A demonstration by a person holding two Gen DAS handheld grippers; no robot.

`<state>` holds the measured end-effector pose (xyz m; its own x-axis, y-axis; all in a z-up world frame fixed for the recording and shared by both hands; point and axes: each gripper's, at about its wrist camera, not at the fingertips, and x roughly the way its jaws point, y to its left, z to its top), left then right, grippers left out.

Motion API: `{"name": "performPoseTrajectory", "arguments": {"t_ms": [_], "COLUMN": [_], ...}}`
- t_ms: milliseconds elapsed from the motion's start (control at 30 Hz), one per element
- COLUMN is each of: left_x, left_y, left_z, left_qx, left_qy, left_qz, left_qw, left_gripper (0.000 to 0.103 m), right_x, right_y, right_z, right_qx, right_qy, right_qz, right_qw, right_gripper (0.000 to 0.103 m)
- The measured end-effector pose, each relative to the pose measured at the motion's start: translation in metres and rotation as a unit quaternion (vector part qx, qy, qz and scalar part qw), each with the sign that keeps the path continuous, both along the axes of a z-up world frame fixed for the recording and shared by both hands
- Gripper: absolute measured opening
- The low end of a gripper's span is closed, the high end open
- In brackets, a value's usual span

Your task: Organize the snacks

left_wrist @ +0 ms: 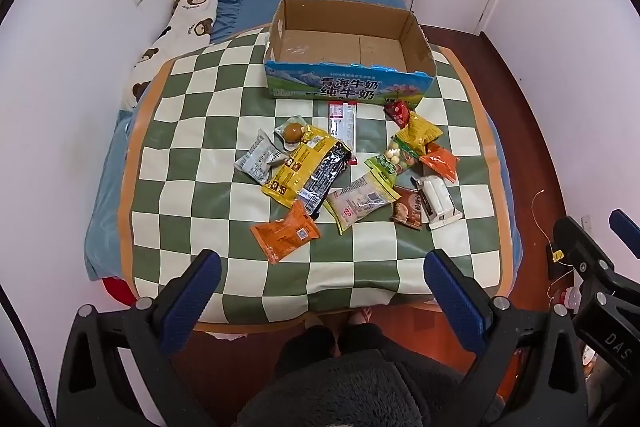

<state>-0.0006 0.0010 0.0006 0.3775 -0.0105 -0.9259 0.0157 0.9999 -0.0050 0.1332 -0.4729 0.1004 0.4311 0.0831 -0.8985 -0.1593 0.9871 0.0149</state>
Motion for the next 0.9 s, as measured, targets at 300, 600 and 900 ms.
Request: {"name": "performPoseTrajectory", "arguments": {"t_ms": [300, 600, 900], "left_x": [0.0, -0.001, 0.001], "left_y": [0.0, -0.008, -0.007], "left_z": [-0.001, 0.005, 0.01], "left_qx": [0.003, 0.002, 0.0], "left_qy": [0.004, 0.001, -0.004], "left_qz": [-0.001, -0.002, -0.001], "left_qw": [1.0, 1.0, 1.0], "left_gripper": [0.103, 0.103, 0.103], "right_x": [-0.001, -0.001, -0.001], "right_y": [-0.003, -0.002, -0.005], "right_z": [0.001, 0.0, 0.001], "right_qx": [0.004, 0.002, 0.003], "right_qy": [-0.005, 0.001, -0.001], "right_qz": [-0.008, 0.001, 0.0], "right_qw": [1.0, 1.0, 1.0], "right_gripper": [0.103, 0.103, 0.103]}}
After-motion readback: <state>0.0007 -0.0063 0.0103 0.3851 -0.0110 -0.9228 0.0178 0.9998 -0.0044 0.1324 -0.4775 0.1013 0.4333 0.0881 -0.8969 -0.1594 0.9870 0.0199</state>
